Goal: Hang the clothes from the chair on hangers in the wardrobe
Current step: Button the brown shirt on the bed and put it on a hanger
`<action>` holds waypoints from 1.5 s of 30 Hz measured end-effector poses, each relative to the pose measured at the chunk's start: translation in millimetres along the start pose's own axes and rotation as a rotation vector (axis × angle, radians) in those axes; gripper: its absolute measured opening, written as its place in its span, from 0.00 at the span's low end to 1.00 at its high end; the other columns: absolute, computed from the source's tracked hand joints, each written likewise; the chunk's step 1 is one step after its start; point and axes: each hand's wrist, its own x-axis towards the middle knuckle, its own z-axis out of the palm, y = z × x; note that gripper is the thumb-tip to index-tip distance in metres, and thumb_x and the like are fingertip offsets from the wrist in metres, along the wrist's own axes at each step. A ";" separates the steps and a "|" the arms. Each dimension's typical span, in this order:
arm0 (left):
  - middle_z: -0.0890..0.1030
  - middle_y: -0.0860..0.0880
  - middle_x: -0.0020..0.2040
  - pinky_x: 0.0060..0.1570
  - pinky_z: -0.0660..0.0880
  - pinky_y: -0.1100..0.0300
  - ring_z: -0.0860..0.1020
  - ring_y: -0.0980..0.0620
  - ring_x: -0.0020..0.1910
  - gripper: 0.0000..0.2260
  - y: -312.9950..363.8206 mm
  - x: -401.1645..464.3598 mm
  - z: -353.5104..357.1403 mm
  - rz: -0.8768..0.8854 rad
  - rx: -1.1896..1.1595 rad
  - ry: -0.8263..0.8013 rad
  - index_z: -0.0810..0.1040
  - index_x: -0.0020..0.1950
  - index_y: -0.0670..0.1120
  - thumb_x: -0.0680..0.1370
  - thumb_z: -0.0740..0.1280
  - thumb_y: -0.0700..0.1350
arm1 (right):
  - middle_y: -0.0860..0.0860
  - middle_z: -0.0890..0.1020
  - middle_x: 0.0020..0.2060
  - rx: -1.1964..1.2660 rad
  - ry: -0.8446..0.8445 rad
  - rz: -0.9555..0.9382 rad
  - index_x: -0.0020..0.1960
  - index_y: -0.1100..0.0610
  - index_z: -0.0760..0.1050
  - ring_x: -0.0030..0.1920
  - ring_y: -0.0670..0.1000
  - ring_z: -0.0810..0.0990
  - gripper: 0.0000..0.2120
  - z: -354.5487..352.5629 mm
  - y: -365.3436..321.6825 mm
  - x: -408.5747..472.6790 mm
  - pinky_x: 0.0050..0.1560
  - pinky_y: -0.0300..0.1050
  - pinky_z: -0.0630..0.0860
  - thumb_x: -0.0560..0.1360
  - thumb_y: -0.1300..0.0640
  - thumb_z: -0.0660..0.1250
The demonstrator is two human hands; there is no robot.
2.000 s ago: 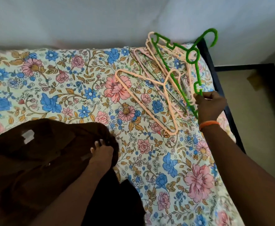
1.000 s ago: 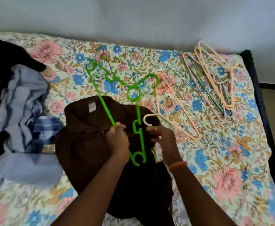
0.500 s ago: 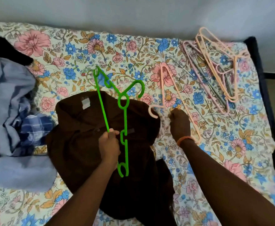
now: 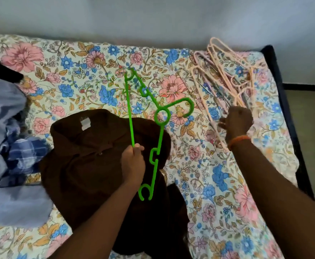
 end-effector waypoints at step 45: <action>0.78 0.41 0.56 0.50 0.72 0.52 0.77 0.41 0.55 0.09 -3.6 120.6 -194.0 -0.014 0.133 0.319 0.74 0.60 0.38 0.81 0.62 0.39 | 0.62 0.77 0.38 -0.856 -0.229 -0.819 0.44 0.58 0.69 0.46 0.66 0.78 0.22 229.3 -50.9 -123.8 0.39 0.49 0.60 0.83 0.41 0.52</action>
